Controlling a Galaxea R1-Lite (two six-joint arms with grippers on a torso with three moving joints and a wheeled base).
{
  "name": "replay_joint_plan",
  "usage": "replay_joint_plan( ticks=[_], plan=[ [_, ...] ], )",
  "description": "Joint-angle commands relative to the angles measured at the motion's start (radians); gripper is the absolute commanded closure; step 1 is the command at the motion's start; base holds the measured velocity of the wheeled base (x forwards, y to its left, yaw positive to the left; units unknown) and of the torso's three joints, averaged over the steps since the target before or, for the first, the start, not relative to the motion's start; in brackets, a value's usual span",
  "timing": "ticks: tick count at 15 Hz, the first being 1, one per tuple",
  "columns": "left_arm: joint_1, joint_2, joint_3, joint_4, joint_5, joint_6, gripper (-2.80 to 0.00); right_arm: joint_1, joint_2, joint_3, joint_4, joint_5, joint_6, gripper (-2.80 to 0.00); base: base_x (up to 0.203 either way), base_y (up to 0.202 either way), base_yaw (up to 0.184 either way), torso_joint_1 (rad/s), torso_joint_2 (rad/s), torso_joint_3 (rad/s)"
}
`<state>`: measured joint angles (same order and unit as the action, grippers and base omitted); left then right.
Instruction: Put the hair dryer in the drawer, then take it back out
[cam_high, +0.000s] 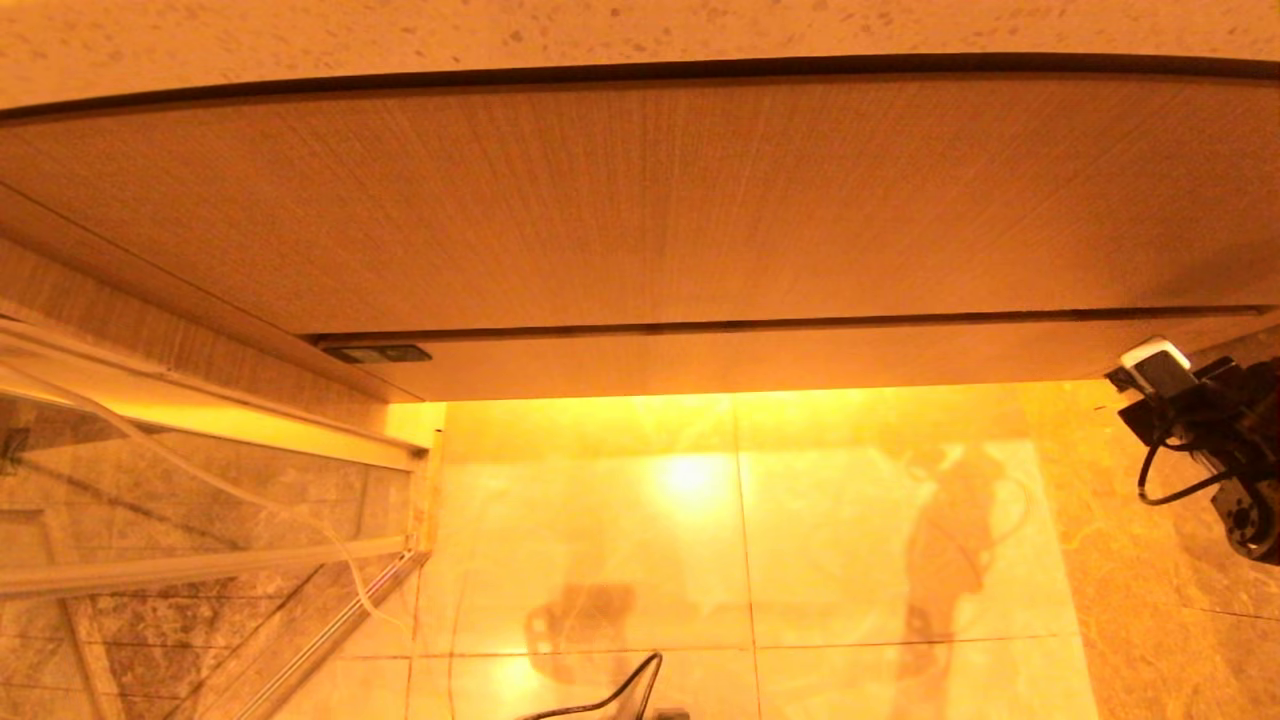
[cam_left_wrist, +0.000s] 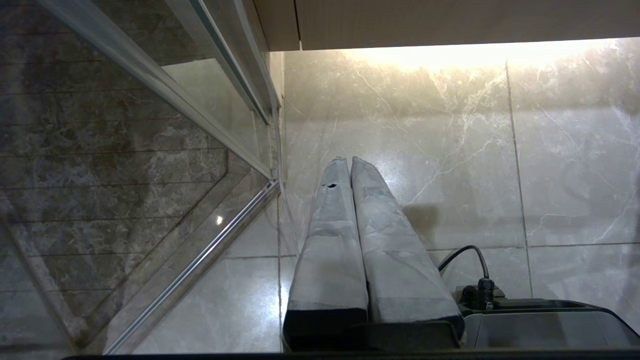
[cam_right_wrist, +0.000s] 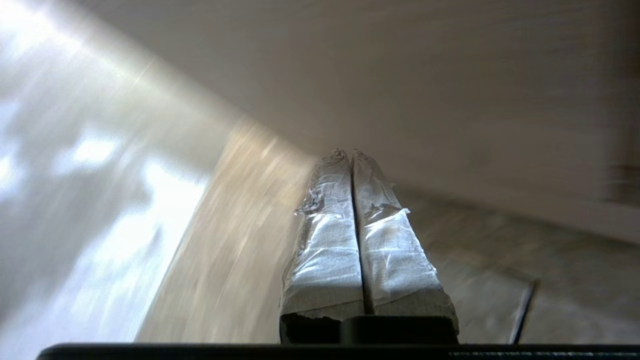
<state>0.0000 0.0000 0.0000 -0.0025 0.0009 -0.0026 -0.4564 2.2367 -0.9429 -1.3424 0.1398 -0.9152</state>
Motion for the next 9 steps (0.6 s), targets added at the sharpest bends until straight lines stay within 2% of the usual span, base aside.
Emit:
replay_joint_plan(
  ticks=[1,3,5,7,9],
  plan=[
    [0.000,0.000,0.000,-0.001,0.001,0.000,0.00,-0.003,-0.116,0.039,0.239,0.001,-0.059,0.00,0.000,0.000,0.000,0.000,0.00,0.000],
    [0.000,0.000,0.000,-0.001,0.001,0.000,0.00,-0.003,-0.232,0.065,0.545,0.002,-0.109,0.00,0.000,0.000,0.000,0.000,0.00,0.000],
    [0.000,0.000,0.000,-0.001,0.001,0.000,0.00,0.012,-0.348,0.128,0.751,0.004,-0.123,0.00,0.000,0.000,0.000,0.000,0.00,0.000],
    [0.000,0.000,0.000,-0.001,0.001,0.000,0.00,0.029,-0.442,0.170,0.859,0.005,-0.122,0.00,0.000,0.000,0.000,0.000,0.00,0.000],
    [0.000,0.000,0.000,-0.001,0.001,0.000,0.00,0.045,-0.559,0.226,0.889,0.001,-0.089,0.00,0.000,0.000,0.000,0.000,0.00,0.000]
  ],
)
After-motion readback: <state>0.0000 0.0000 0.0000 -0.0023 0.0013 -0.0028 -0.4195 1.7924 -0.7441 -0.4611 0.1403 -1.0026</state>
